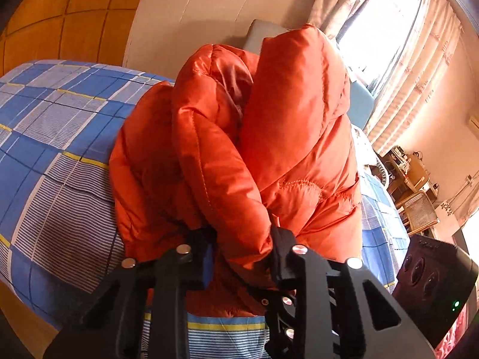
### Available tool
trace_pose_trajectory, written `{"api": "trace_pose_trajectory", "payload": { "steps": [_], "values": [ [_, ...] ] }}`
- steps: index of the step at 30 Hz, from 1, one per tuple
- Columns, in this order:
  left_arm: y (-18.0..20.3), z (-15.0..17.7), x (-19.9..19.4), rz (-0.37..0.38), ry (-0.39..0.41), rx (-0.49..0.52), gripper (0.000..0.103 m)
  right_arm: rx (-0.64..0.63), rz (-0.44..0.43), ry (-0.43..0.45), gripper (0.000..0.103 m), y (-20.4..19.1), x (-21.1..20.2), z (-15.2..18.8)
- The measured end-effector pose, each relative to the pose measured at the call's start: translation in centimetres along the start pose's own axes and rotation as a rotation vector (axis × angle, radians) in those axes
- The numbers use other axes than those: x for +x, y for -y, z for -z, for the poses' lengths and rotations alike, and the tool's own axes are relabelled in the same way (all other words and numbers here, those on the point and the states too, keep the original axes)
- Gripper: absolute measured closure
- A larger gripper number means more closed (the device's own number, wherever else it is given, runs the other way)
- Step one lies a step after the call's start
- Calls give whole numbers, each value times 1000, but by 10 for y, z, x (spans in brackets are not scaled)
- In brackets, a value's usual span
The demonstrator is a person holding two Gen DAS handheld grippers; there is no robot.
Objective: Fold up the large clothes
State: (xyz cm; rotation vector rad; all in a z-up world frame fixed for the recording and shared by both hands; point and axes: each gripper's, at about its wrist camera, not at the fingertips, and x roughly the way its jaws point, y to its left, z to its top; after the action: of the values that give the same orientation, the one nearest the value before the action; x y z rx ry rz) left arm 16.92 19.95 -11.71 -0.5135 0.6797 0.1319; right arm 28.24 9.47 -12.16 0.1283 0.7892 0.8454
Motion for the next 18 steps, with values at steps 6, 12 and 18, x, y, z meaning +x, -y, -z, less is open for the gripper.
{"api": "trace_pose_trajectory", "payload": {
  "steps": [6,12,18],
  "values": [
    [-9,3,1,-10,9,-20,84,-19,-19,-31,86,-8,-14,4],
    [-18,6,3,5,17,-44,87,15,-18,4,86,-1,-50,12],
    [-20,8,2,18,22,-54,87,49,64,43,86,3,-52,-1]
  ]
}}
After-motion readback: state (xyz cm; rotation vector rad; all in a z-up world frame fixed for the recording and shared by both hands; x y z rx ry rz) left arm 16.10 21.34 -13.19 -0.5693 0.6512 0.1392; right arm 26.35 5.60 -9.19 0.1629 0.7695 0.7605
